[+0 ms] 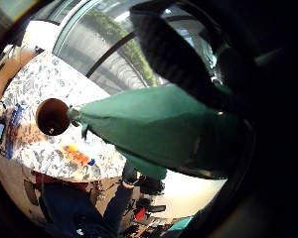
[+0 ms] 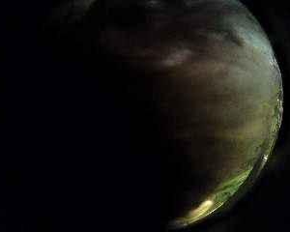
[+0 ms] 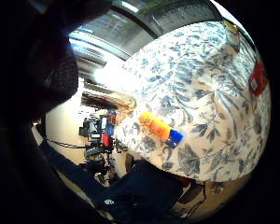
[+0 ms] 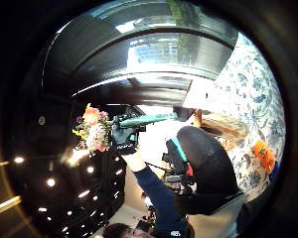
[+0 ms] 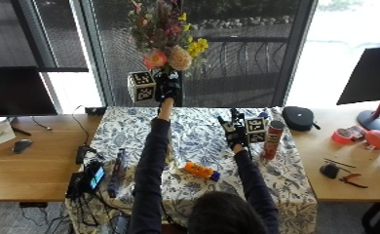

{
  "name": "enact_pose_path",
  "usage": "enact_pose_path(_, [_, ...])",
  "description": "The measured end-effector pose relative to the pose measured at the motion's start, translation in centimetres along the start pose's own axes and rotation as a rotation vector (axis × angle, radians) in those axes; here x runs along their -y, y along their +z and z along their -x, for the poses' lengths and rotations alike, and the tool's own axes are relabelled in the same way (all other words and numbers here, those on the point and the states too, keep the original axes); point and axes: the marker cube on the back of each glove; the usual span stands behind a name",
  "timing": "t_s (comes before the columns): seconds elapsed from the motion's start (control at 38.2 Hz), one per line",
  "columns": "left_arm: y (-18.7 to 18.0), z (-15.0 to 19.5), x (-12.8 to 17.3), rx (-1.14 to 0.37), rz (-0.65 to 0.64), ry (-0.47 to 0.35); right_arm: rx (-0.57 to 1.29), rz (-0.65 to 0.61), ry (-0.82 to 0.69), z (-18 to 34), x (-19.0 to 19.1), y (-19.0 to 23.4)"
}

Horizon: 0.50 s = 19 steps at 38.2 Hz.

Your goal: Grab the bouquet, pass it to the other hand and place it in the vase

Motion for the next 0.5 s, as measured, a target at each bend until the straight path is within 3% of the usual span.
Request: enact_pose_path(0.5, [-0.2,4.1,1.8,-0.012,0.023,-0.066,0.031,-0.043,0.031,-3.4,1.7,-1.1])
